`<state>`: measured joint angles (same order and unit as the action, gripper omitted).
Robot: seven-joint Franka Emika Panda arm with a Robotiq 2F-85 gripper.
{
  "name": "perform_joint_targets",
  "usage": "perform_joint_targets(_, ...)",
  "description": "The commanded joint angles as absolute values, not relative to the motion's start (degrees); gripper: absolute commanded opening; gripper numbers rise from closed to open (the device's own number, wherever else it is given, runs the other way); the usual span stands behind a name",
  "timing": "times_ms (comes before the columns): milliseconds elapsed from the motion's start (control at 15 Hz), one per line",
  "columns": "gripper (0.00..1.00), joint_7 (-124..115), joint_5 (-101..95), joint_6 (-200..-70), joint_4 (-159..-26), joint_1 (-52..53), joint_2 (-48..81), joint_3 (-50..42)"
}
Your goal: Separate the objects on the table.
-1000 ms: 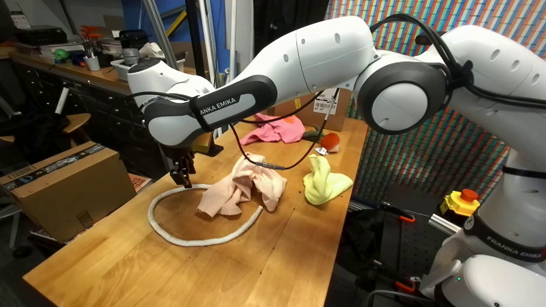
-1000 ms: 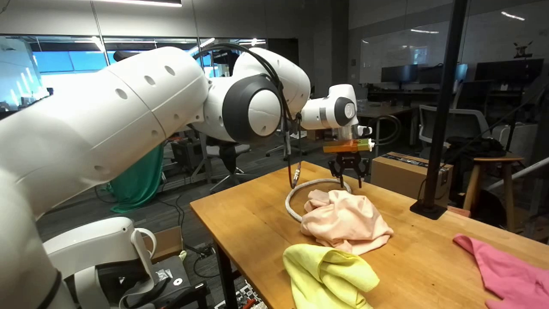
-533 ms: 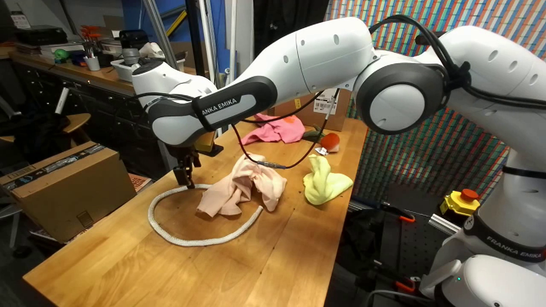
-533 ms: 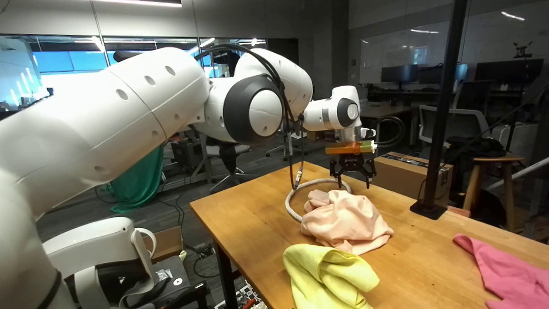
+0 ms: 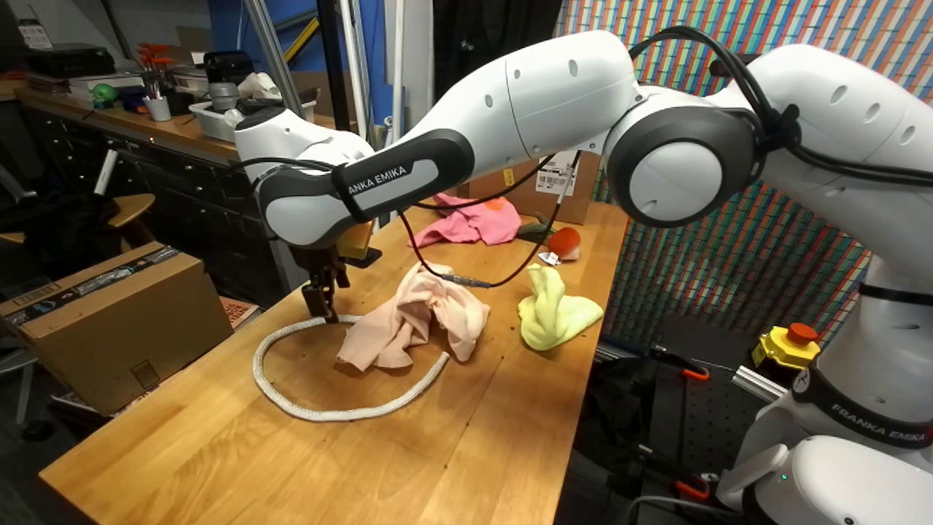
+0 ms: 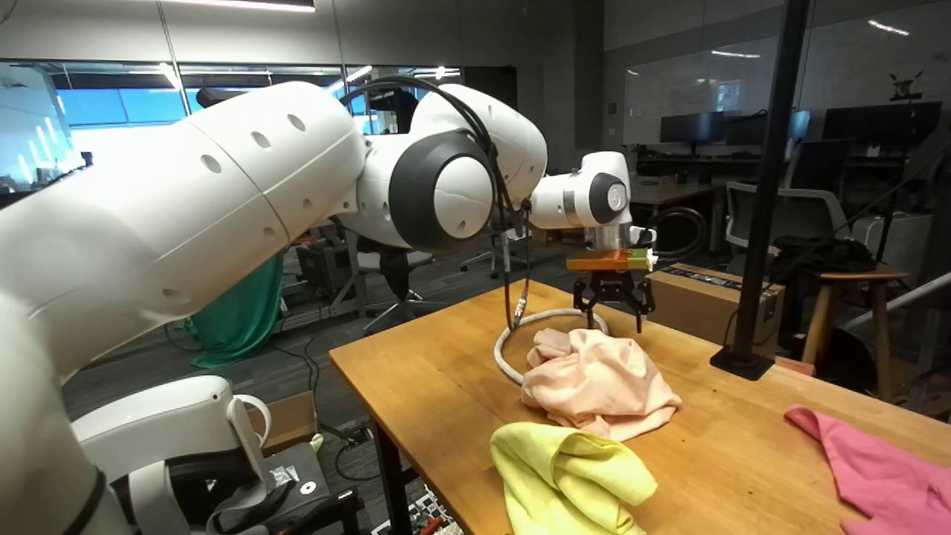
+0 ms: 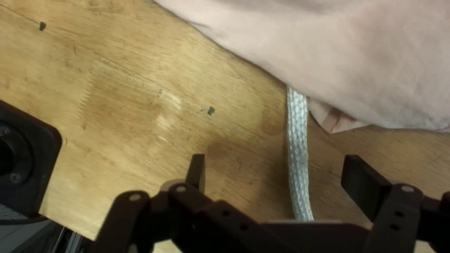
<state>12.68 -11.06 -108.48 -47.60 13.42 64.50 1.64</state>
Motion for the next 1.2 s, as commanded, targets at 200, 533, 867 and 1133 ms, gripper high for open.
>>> perform_joint_targets(200,1.0,13.3,-8.5,-108.0,-47.8,12.2,64.9,3.1)
perform_joint_targets(533,1.0,13.7,-8.5,-108.2,-47.9,12.0,65.4,3.5)
perform_joint_targets(867,1.0,14.3,-8.3,-108.5,-47.8,11.6,66.2,4.2)
perform_joint_targets(1133,0.75,14.5,-8.3,-108.5,-47.7,11.2,66.4,4.7)
